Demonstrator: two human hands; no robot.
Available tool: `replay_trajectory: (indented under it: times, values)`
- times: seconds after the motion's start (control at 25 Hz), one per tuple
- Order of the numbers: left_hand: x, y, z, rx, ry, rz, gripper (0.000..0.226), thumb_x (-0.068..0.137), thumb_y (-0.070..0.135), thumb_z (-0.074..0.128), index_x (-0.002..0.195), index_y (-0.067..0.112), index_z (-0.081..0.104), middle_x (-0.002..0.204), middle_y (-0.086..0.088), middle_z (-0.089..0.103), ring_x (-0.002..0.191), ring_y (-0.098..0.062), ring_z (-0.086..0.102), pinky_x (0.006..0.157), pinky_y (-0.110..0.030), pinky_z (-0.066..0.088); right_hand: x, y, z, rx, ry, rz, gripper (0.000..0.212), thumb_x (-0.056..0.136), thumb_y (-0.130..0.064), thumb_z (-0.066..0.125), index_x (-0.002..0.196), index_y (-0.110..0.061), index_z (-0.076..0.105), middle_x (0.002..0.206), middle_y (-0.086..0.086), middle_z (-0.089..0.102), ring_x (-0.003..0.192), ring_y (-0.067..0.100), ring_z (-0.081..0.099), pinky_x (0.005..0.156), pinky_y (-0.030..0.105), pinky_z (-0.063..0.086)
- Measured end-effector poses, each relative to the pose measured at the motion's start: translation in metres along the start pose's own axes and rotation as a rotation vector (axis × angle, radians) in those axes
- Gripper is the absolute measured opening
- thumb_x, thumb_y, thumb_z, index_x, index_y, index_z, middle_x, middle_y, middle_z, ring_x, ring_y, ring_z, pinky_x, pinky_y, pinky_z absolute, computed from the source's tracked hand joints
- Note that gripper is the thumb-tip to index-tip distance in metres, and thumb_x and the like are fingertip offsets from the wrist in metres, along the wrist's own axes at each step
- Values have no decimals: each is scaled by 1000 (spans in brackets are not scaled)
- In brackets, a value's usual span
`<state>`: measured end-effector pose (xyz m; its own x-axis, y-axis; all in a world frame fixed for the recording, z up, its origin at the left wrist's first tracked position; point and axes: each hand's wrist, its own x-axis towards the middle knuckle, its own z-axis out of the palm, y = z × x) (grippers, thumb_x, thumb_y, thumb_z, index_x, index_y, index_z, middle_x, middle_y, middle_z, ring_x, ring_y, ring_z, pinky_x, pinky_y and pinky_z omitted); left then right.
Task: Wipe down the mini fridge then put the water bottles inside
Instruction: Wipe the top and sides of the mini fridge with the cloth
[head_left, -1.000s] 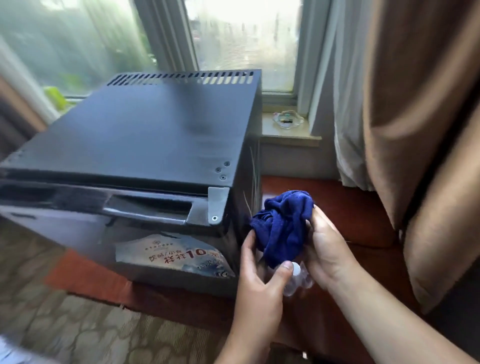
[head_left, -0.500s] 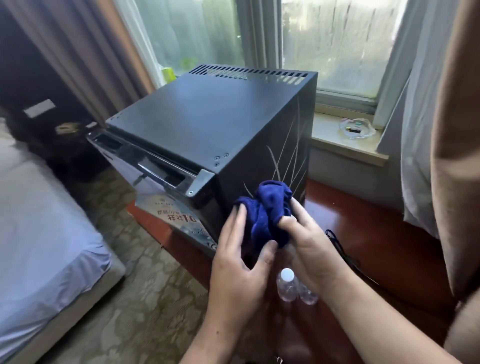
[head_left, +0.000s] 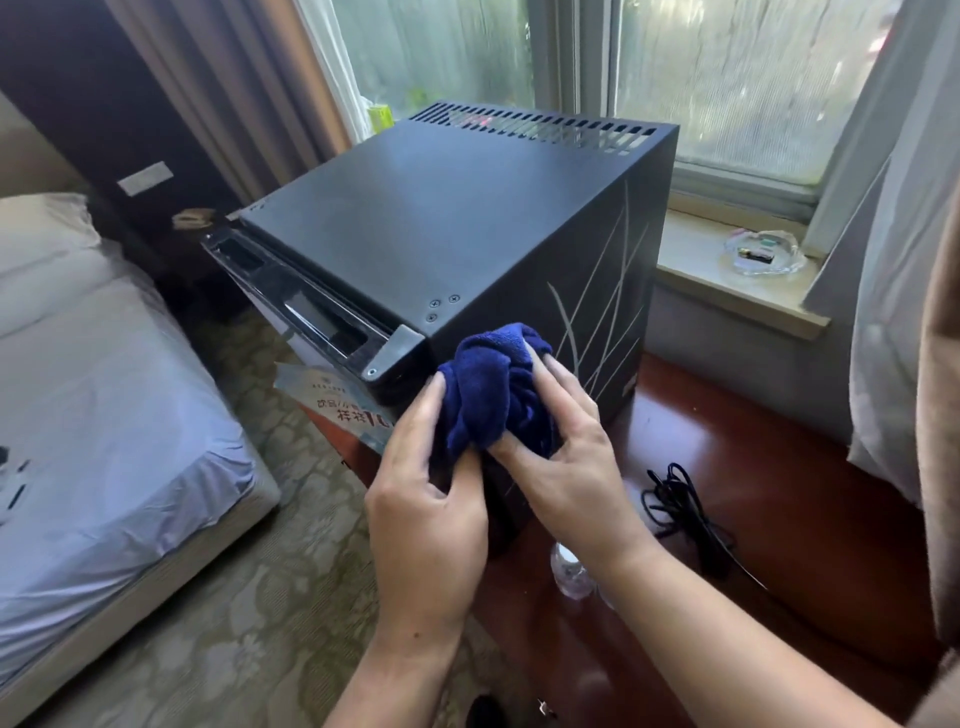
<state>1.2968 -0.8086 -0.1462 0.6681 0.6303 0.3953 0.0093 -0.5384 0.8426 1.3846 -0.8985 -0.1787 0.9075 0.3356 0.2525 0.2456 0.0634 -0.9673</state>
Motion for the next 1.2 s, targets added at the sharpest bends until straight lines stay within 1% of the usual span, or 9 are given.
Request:
replay_trajectory:
  times: [0.12, 0.24, 0.36, 0.48, 0.6, 0.76, 0.96, 1.08, 1.2]
  values:
    - [7, -2, -3, 40, -51, 52, 64, 91, -2, 71, 147, 28, 58, 145, 16, 62, 136, -4, 57, 115, -39, 47, 4, 9, 12, 160, 61, 11, 72, 81, -40, 81, 147, -30, 55, 151, -11, 48, 145, 17, 48, 116, 53, 43]
    - [27, 4, -14, 200, -77, 206, 57, 89, 15, 81, 141, 31, 64, 131, 31, 65, 123, 12, 60, 106, -14, 47, 23, 8, 12, 126, 141, -54, 66, 85, -42, 79, 145, -26, 58, 142, -8, 55, 139, 18, 53, 113, 51, 46]
    - [50, 20, -21, 332, -112, 311, 47, 90, 35, 78, 135, 32, 67, 114, 28, 71, 105, 17, 67, 92, 1, 45, 41, 2, 10, 96, 223, -68, 61, 85, -50, 76, 142, -33, 61, 131, -9, 60, 132, 16, 59, 112, 41, 48]
    - [72, 40, -16, 450, -222, 409, 45, 88, 37, 78, 132, 31, 71, 101, 17, 79, 85, -1, 76, 84, -15, 57, 54, -1, 3, 140, 253, -21, 54, 82, -55, 76, 134, -48, 63, 127, -10, 59, 126, 13, 63, 109, 36, 51]
    - [90, 64, -8, 694, -360, 448, 52, 82, 43, 75, 133, 34, 65, 94, 10, 77, 81, -16, 76, 70, -38, 62, 64, 4, -7, 170, 271, 46, 52, 78, -53, 78, 128, -51, 66, 124, -8, 56, 119, 10, 65, 106, 35, 53]
    - [111, 87, 1, 1034, -478, 643, 65, 76, 53, 73, 135, 34, 54, 92, 11, 65, 86, -20, 66, 64, -41, 60, 70, 6, -12, 208, 235, 122, 52, 72, -53, 81, 122, -55, 67, 123, -6, 57, 112, 8, 69, 102, 37, 56]
    - [146, 100, 21, 1246, -764, 936, 124, 62, 60, 85, 164, 26, 22, 156, -4, 40, 140, -27, 41, 110, -46, 44, 79, -5, -28, 144, 86, 163, 52, 74, -47, 83, 122, -39, 64, 117, 4, 72, 116, 20, 68, 100, 45, 56]
    - [152, 99, 37, 1313, -937, 1074, 120, 69, 53, 82, 164, 28, 14, 171, -3, 23, 156, -24, 24, 123, -43, 29, 78, -13, -32, 126, 121, 189, 44, 70, -38, 81, 111, -35, 63, 105, -5, 75, 102, 12, 72, 91, 43, 60]
    - [153, 94, 49, 1381, -925, 1189, 100, 72, 46, 73, 159, 26, 27, 155, -2, 44, 143, -26, 42, 112, -43, 40, 73, -15, -35, 135, 158, 266, 47, 68, -36, 80, 110, -38, 57, 103, -10, 75, 98, 6, 72, 89, 39, 61]
